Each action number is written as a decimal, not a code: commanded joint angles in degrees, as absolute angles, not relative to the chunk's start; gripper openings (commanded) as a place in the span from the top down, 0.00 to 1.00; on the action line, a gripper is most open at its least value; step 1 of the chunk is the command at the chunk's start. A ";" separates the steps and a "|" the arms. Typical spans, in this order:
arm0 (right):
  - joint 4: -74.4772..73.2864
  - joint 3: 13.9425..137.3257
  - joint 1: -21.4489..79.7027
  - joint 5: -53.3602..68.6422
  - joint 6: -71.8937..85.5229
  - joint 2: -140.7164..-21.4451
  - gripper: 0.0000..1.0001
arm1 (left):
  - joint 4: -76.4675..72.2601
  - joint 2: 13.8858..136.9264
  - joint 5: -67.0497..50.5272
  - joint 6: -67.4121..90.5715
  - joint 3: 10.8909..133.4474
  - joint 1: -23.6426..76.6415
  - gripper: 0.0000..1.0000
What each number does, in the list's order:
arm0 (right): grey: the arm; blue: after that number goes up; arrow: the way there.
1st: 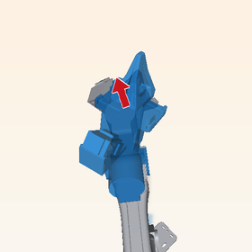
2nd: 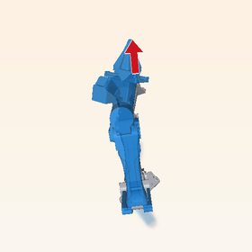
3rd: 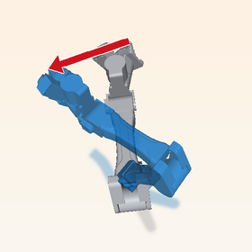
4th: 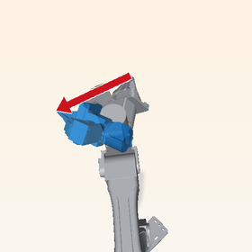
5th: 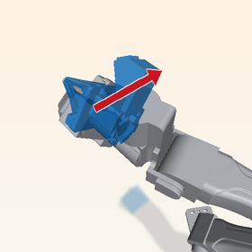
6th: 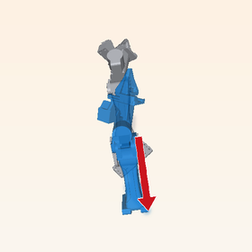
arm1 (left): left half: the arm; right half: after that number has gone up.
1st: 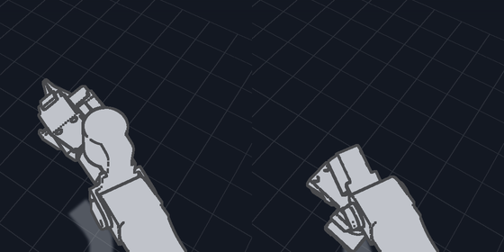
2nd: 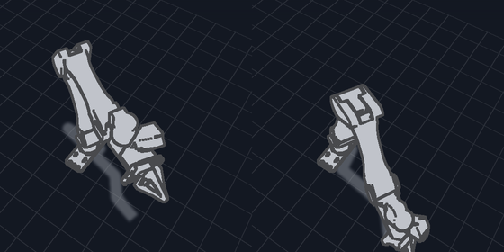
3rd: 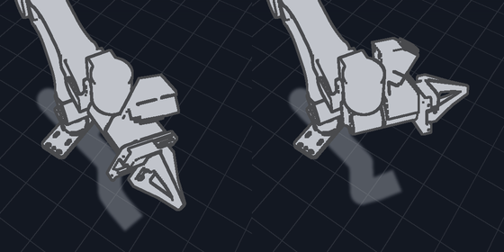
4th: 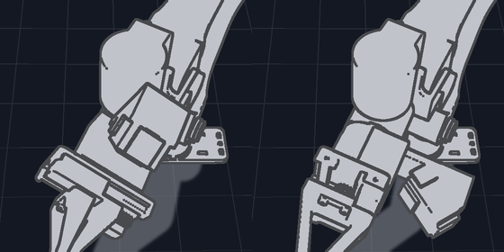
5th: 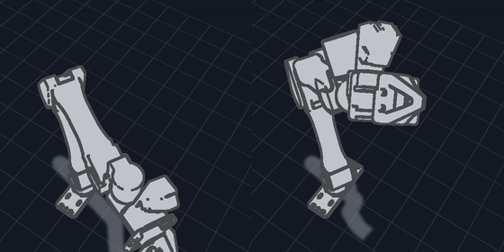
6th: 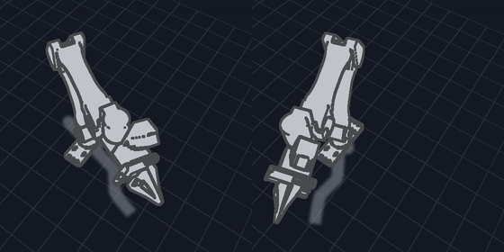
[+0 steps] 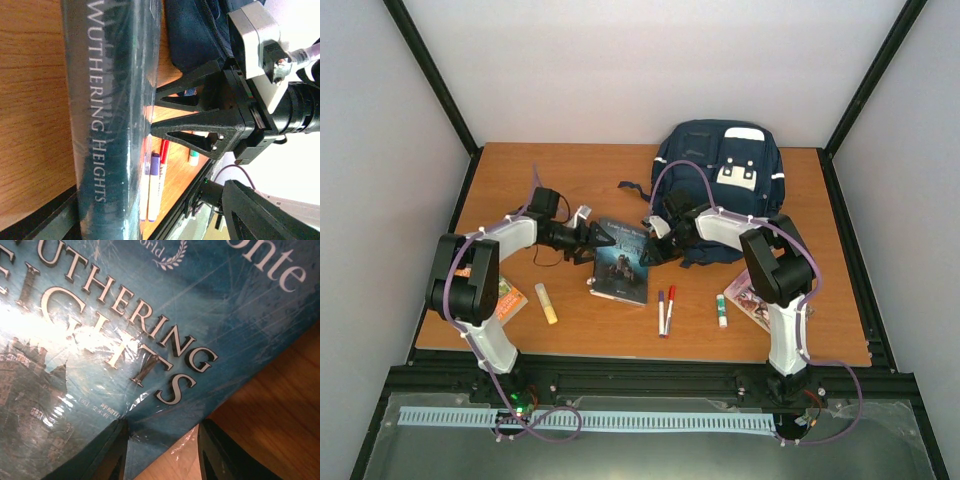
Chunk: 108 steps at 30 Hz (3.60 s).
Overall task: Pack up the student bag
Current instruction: Pick up the book from the center of the board.
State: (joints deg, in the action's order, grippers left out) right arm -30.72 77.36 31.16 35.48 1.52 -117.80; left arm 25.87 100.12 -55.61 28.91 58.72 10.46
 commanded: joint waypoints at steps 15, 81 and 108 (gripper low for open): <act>-30.86 75.30 35.68 31.43 -0.22 -123.10 0.58 | 29.99 104.83 -61.93 28.58 66.44 14.41 0.60; -29.64 85.50 15.79 74.65 10.57 -98.75 0.15 | 26.24 113.90 -82.04 30.11 103.51 13.42 0.91; -28.08 85.30 14.02 67.63 14.57 -96.51 0.54 | 28.65 112.15 -75.88 25.68 99.79 17.55 0.46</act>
